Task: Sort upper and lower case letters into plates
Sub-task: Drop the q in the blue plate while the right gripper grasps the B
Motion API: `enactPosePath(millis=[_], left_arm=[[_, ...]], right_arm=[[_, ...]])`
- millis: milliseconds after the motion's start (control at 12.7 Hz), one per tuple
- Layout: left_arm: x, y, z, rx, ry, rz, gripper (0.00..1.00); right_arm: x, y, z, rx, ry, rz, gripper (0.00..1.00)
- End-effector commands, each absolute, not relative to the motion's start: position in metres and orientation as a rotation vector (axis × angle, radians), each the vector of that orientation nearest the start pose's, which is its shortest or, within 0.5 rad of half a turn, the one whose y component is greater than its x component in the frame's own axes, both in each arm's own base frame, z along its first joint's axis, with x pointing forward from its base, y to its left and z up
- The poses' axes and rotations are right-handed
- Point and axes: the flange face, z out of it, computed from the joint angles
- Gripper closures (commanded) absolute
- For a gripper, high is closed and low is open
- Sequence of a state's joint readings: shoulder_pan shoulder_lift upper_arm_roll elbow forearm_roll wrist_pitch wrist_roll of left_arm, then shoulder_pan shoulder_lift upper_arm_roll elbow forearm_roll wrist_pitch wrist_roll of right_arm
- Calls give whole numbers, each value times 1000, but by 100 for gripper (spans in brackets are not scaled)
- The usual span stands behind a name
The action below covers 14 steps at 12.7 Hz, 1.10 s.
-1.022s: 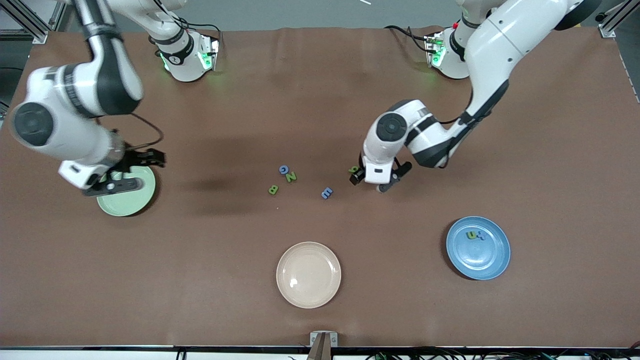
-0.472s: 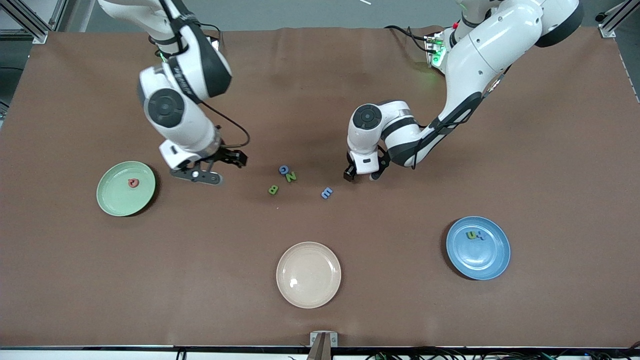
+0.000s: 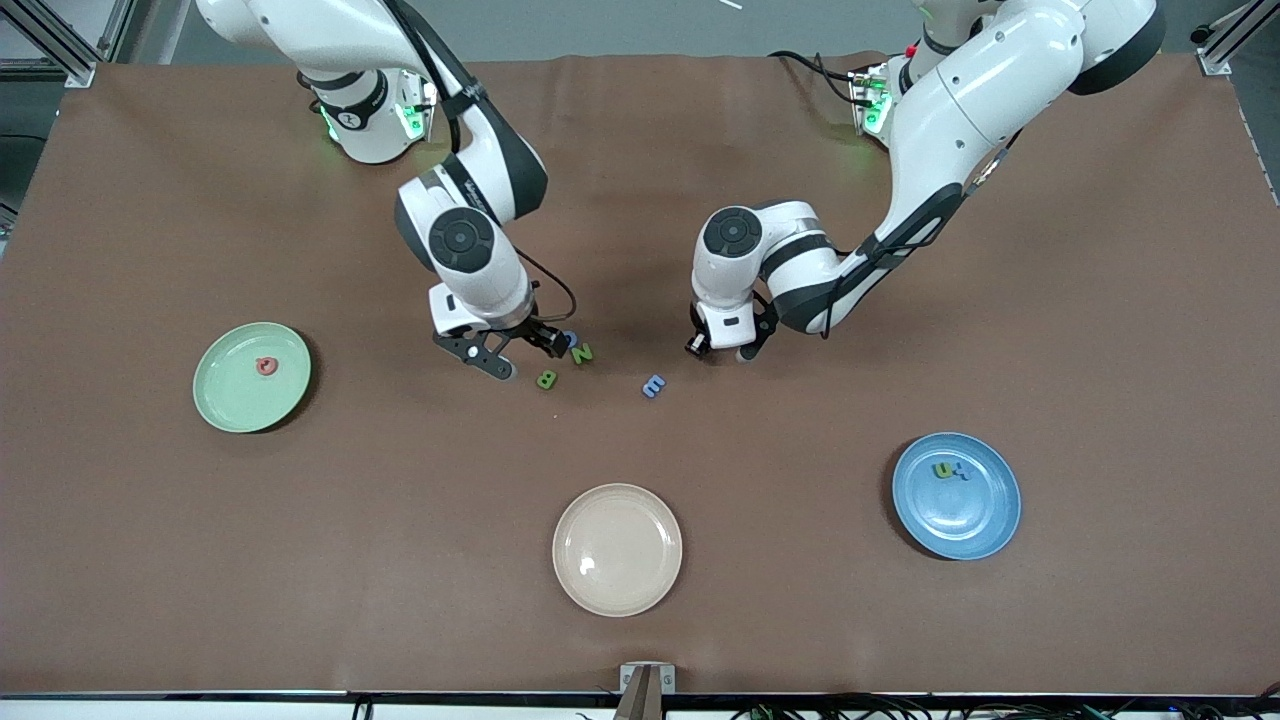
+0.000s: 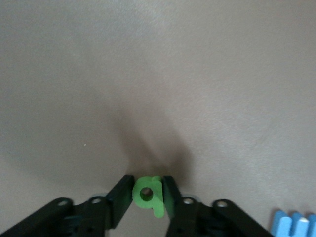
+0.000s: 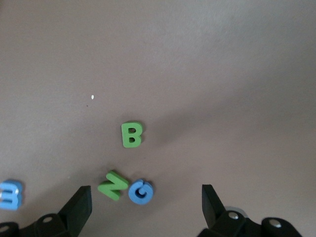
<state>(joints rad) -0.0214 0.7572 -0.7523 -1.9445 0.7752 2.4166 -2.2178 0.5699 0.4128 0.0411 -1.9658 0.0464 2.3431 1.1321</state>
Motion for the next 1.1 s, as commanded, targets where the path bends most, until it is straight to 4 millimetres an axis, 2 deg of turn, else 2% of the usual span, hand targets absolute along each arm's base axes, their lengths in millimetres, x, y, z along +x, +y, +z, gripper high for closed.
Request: enactPosePath(millis=[0,157,236,393,550,786,943,1022], left_arm=[[483,-397,190,-2823,-1481,-88,100],[528,-367,213,-2861,-1423,-159,100],[552,-344,222,-2880,-1384,-186,100],[600,-287,240,-2906,-1262,-237,100],[638,-222,252,-2940,-1165,-271,100],[671,-133,257,-2939,-1000,-278,100],[682,-92,241,-2934,-888,-252,100],[687,-76,232,-2912,-890,-249,98]], right_arm=[[505,352,238,-2975,941,74,2],[506,352,221,-2963,953,59,2],[507,352,213,-2963,955,58,3],[510,349,201,-2966,955,45,4],[512,348,191,-2958,954,31,14],[517,348,183,-2953,961,28,26],[521,347,180,-2951,968,27,31],[521,348,179,-2953,966,28,32]])
